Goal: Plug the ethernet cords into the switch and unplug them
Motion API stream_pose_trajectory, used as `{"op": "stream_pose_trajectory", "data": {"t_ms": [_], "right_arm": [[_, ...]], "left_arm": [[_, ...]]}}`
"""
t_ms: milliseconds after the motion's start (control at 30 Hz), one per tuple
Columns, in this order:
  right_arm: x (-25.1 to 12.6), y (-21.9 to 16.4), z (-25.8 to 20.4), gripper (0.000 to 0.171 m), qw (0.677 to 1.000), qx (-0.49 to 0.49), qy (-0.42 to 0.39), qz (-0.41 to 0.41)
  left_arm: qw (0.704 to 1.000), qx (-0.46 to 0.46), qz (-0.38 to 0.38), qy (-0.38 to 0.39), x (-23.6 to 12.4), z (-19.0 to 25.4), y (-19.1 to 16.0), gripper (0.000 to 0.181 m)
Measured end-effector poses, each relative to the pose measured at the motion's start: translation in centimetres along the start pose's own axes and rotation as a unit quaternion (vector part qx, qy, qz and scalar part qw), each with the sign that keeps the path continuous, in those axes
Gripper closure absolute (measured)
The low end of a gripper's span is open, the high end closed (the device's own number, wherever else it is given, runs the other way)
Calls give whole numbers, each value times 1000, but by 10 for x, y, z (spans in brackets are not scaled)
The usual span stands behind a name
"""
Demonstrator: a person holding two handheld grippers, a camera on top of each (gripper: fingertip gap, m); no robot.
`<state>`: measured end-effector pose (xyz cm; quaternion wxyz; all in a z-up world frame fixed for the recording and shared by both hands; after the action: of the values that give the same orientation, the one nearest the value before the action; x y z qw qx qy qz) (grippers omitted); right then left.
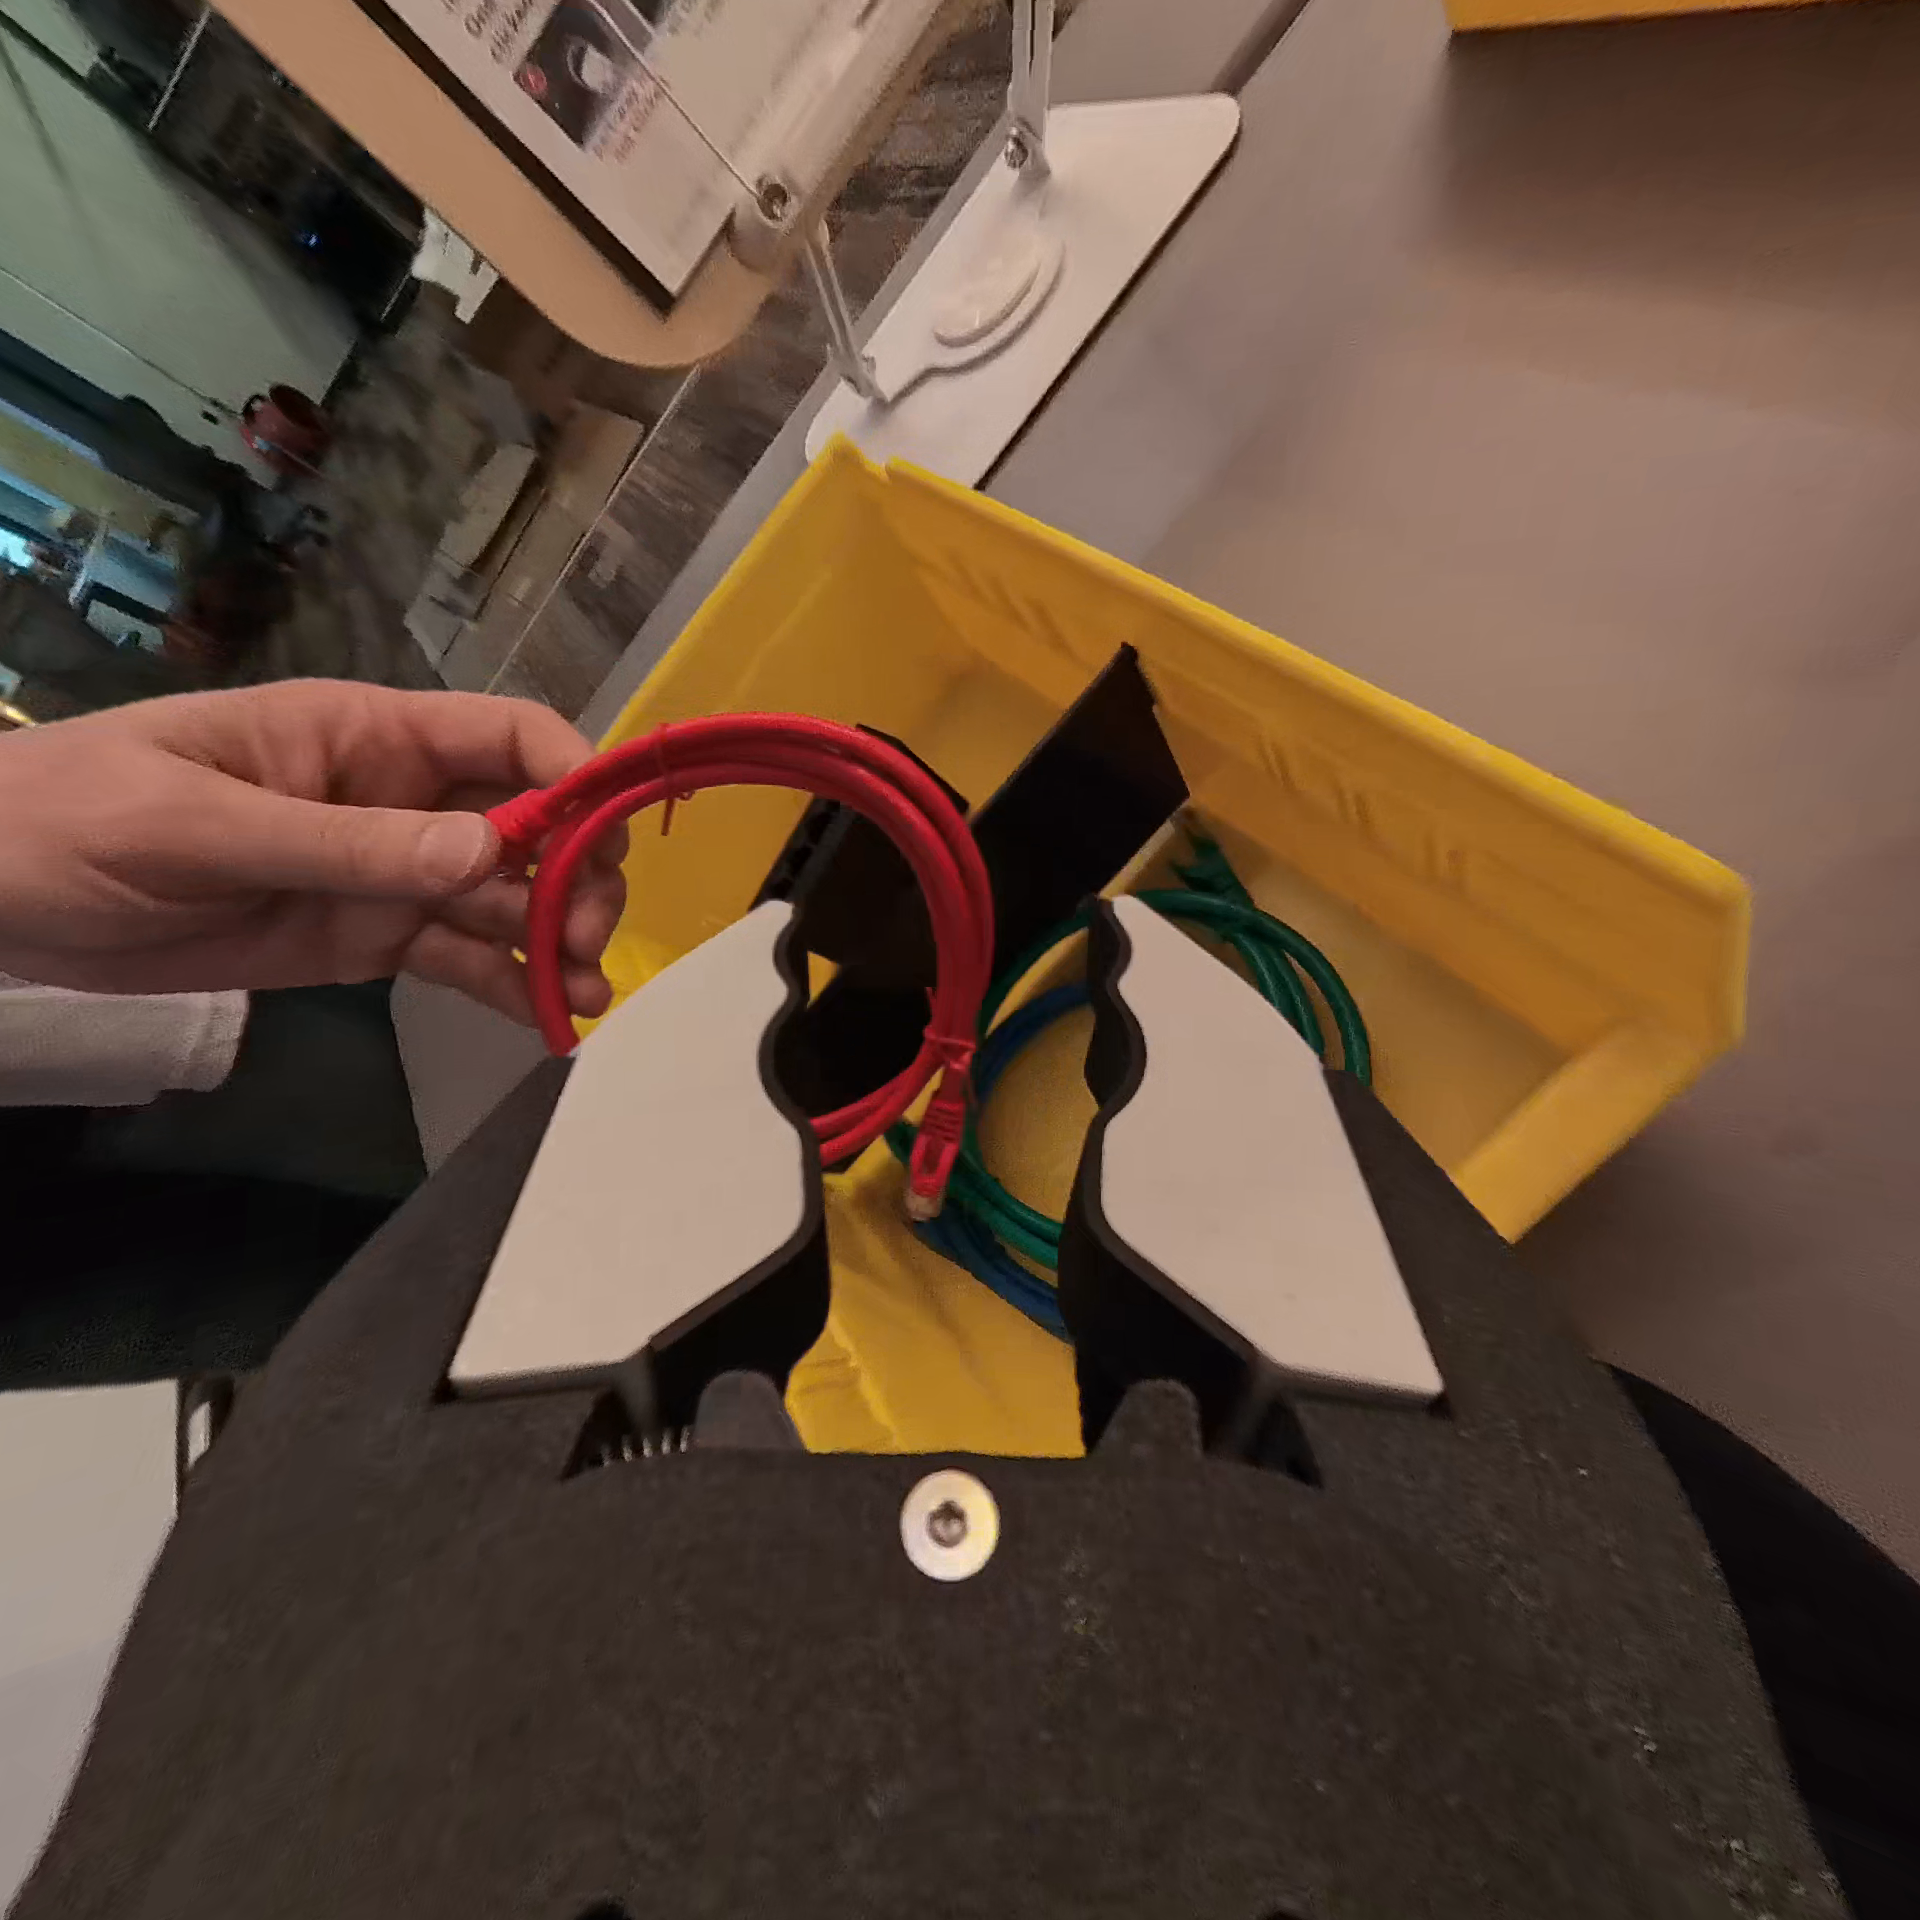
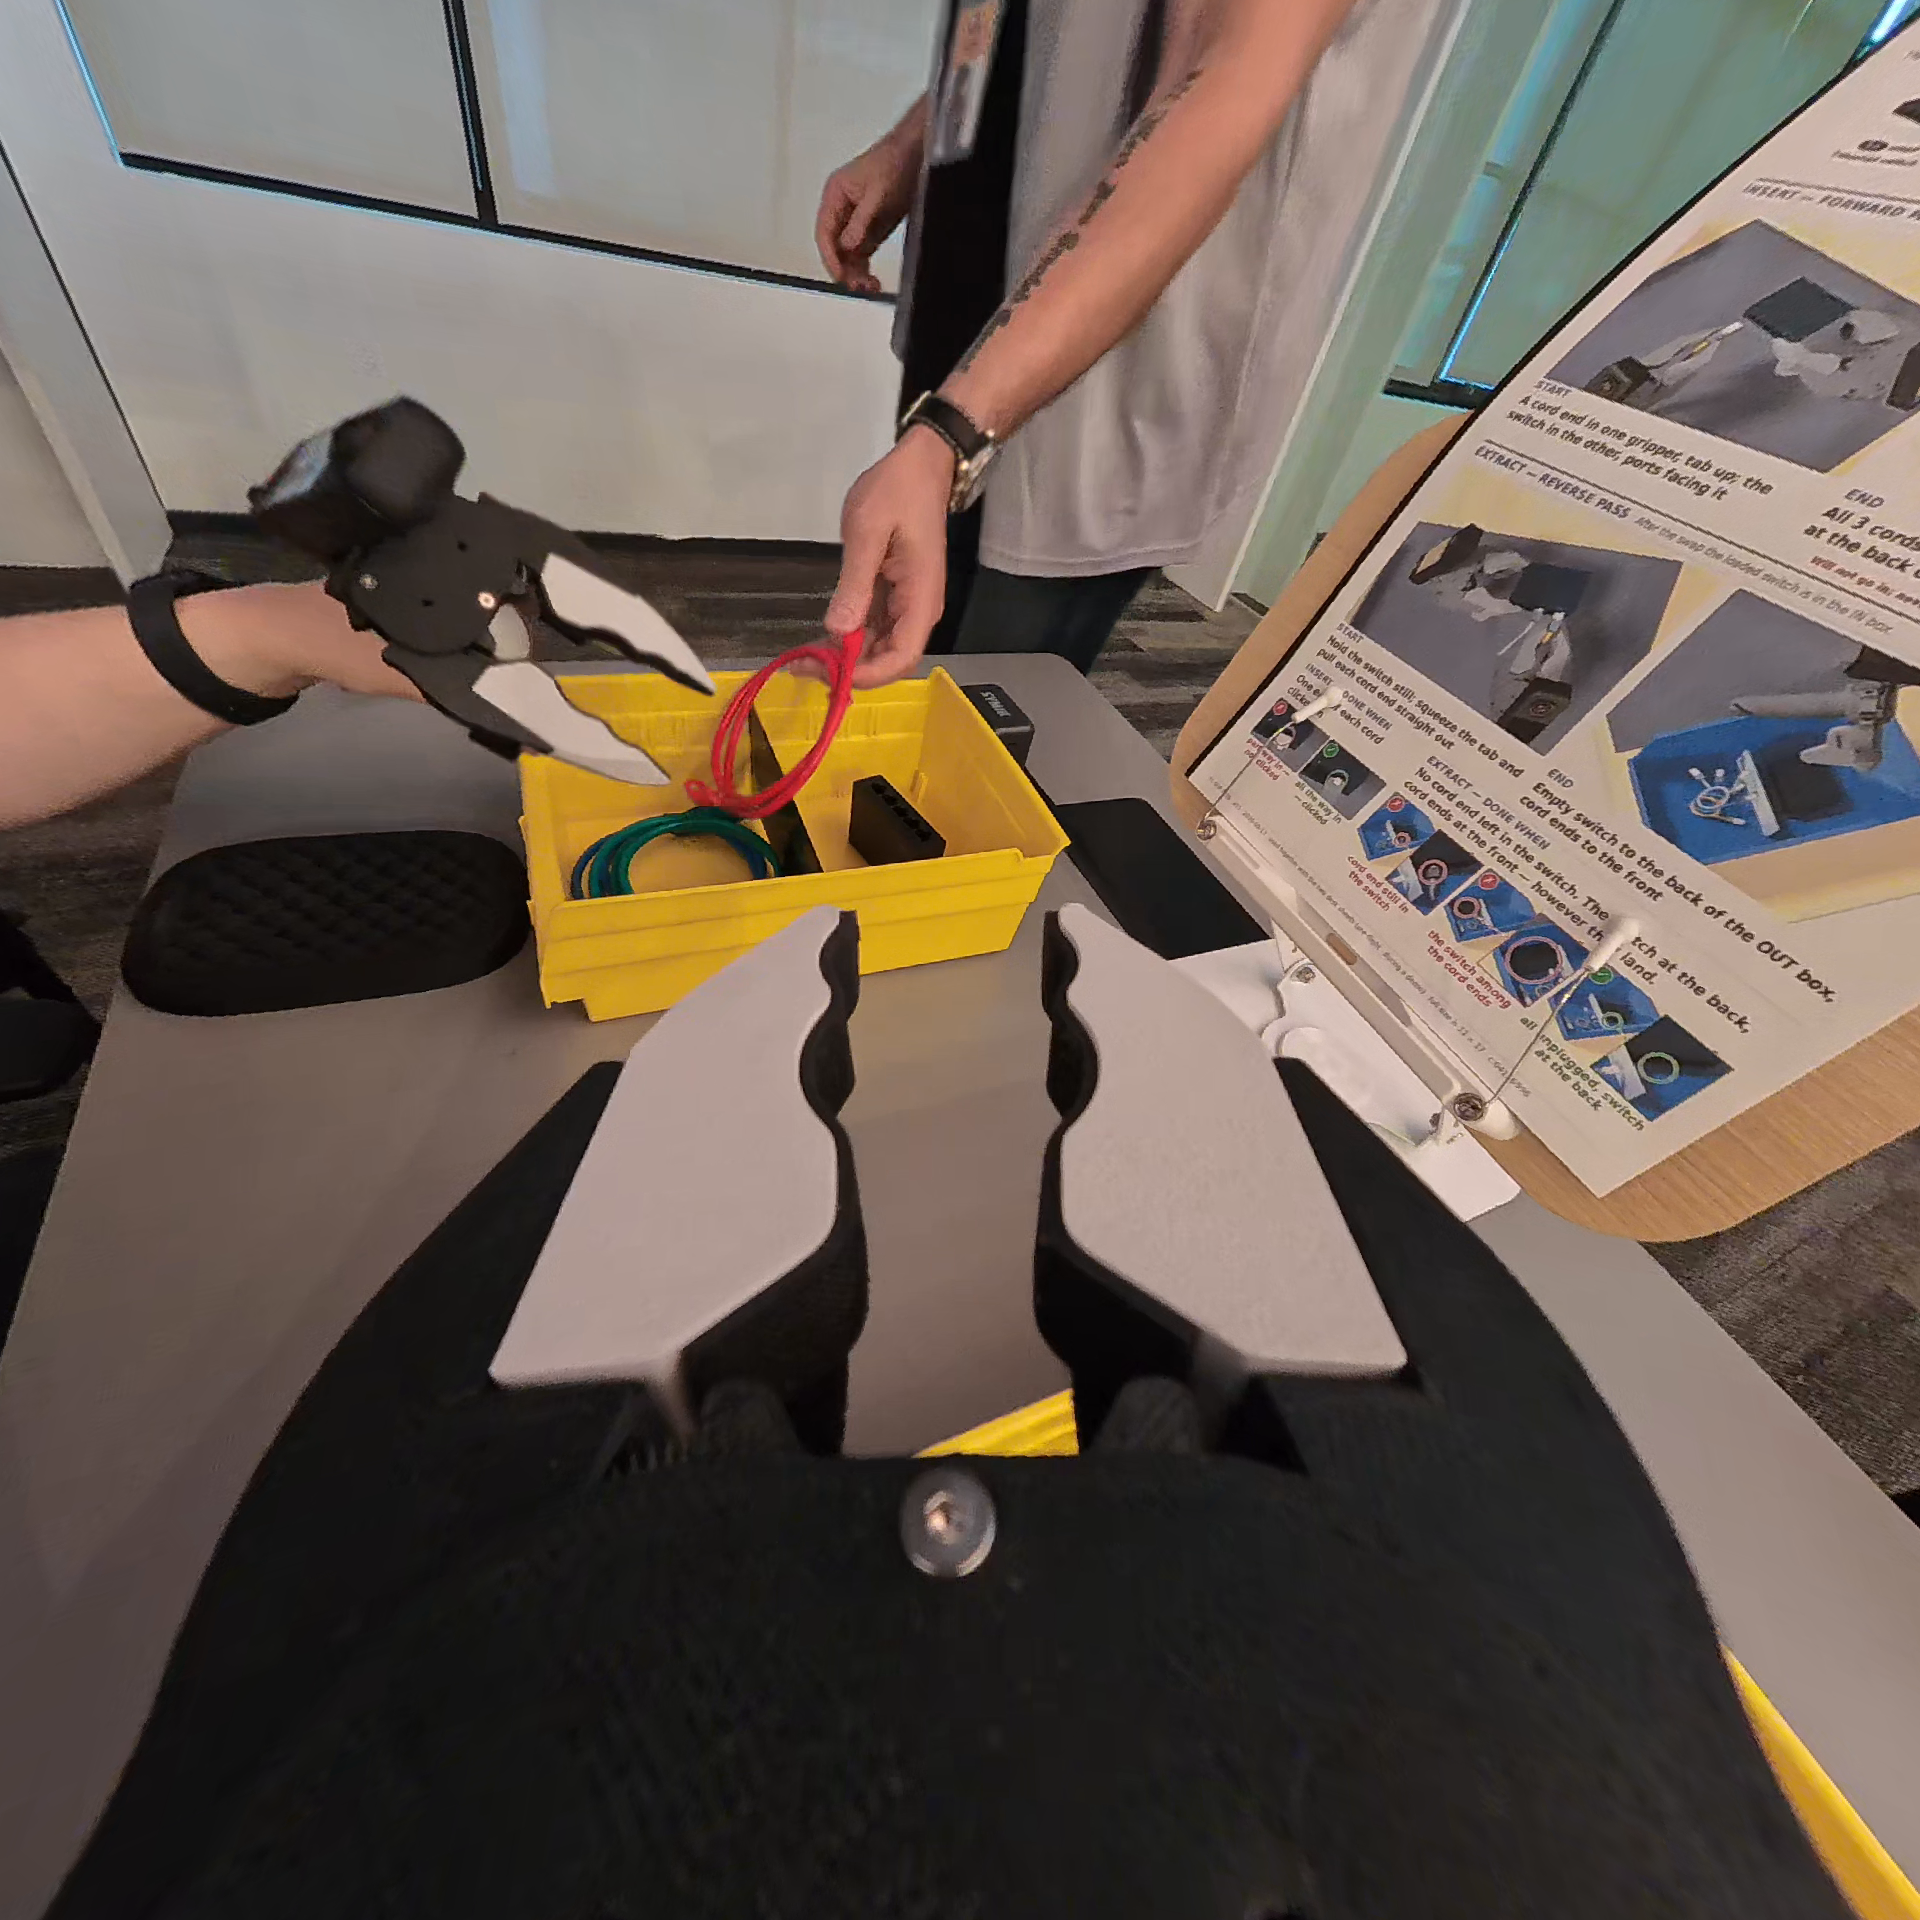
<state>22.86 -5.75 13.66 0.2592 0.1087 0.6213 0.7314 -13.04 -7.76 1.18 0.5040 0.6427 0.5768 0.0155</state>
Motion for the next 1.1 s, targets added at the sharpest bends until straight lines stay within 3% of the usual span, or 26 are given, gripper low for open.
{"op": "stream_pose_trajectory", "data": {"t_ms": [300,633,1100], "right_arm": [[0,-5,4,137,1000,11,10,-7],[10,-11,2,136,999,11,18,-26],[21,-17,-7,135,998,3,28,-52]], "left_arm": [[996,-35,-65,-50,27,20,-29,134],[993,-93,-48,-46,5,16,-51,137],[981,-114,-116,-106,57,21,-55,142]]}}
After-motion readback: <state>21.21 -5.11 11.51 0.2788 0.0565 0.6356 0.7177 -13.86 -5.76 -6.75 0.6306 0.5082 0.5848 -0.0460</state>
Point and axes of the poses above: each gripper's, where its closed fingertips meet, x out along the fingers, y out of its top, z = x × y across the jaws, the point moved 6 cm from there along -x, back along the fingers, and after that the axes turned 6 degrees about -y, right-handed, at the moved point
